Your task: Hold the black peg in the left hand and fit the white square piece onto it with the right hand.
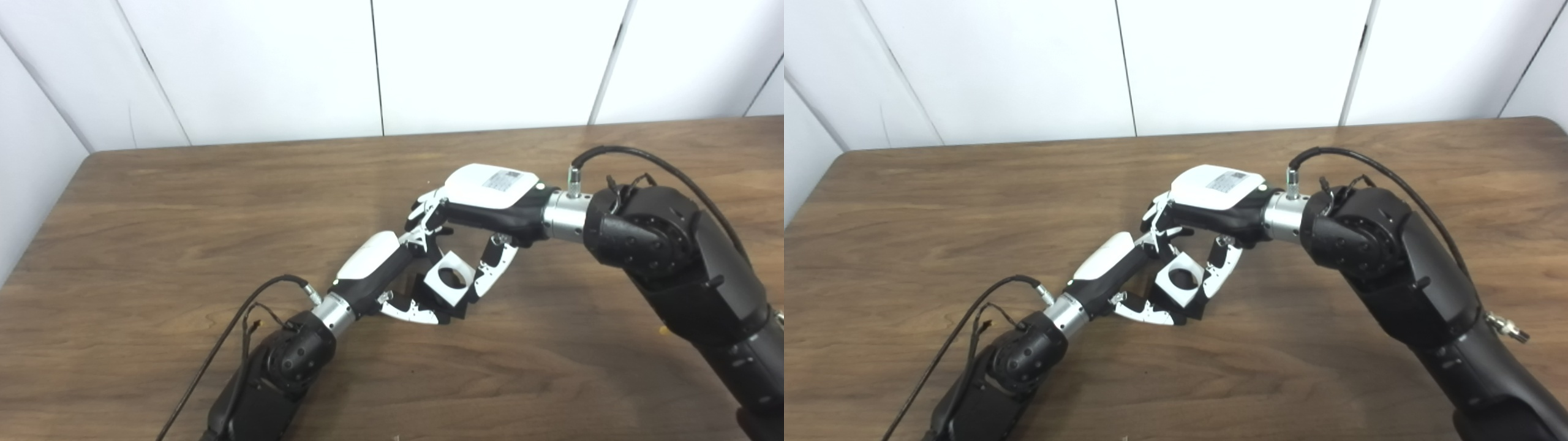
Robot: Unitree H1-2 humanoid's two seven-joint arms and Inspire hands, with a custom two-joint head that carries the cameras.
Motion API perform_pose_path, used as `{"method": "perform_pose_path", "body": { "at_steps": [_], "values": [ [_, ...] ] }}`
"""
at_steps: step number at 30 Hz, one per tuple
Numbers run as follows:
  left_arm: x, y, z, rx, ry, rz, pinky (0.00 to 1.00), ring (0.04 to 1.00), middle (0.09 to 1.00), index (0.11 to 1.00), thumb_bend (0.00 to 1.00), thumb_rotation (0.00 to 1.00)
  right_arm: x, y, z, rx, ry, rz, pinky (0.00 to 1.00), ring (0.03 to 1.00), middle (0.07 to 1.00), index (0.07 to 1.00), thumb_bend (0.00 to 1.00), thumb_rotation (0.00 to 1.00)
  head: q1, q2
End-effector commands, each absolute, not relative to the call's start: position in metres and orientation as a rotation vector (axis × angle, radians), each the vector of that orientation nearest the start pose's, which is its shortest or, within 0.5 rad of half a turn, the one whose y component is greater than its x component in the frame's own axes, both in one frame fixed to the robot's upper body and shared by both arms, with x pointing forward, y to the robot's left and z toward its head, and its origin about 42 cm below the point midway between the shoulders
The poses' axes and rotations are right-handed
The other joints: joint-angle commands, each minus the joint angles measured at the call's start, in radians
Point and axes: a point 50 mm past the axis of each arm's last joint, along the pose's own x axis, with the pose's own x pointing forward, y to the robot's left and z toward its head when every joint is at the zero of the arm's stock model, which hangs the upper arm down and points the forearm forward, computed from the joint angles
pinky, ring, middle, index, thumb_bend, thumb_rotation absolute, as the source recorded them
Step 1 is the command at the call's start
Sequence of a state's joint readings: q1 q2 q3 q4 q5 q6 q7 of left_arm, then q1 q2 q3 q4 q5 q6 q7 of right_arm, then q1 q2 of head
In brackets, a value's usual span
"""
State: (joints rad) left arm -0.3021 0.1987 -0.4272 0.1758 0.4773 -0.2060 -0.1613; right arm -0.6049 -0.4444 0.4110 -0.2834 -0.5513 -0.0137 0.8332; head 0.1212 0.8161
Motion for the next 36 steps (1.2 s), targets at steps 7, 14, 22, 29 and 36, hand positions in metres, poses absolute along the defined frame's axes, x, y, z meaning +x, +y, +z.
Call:
{"method": "perform_pose_path", "body": {
  "at_steps": [7, 14, 22, 29, 36],
  "values": [
    [0.336, 0.132, 0.104, 0.806, -0.209, -0.724, 0.87, 0.975, 0.932, 0.49, 0.52, 0.07, 0.371, -0.162, 0.311, -1.344, -0.508, 0.931, 0.89, 0.894, 0.824, 0.48, 0.52, 0.14, 0.002, 0.006],
    [0.334, 0.129, 0.105, 0.796, -0.213, -0.722, 0.87, 0.973, 0.933, 0.49, 0.52, 0.07, 0.374, -0.165, 0.303, -1.335, -0.487, 0.933, 0.89, 0.889, 0.824, 0.48, 0.52, 0.14, 0.015, 0.01],
    [0.33, 0.13, 0.109, 0.811, -0.218, -0.723, 0.87, 0.971, 0.933, 0.49, 0.52, 0.07, 0.377, -0.167, 0.292, -1.34, -0.453, 0.936, 0.88, 0.891, 0.825, 0.48, 0.52, 0.14, 0.01, 0.015],
    [0.33, 0.13, 0.109, 0.805, -0.207, -0.723, 0.87, 0.97, 0.934, 0.491, 0.52, 0.07, 0.381, -0.171, 0.288, -1.343, -0.429, 0.927, 0.88, 0.888, 0.82, 0.48, 0.52, 0.14, 0.011, 0.018],
    [0.332, 0.128, 0.11, 0.804, -0.212, -0.721, 0.87, 0.968, 0.933, 0.49, 0.52, 0.07, 0.387, -0.174, 0.279, -1.342, -0.406, 0.919, 0.87, 0.881, 0.814, 0.48, 0.52, 0.14, 0.011, 0.015]
  ]
}}
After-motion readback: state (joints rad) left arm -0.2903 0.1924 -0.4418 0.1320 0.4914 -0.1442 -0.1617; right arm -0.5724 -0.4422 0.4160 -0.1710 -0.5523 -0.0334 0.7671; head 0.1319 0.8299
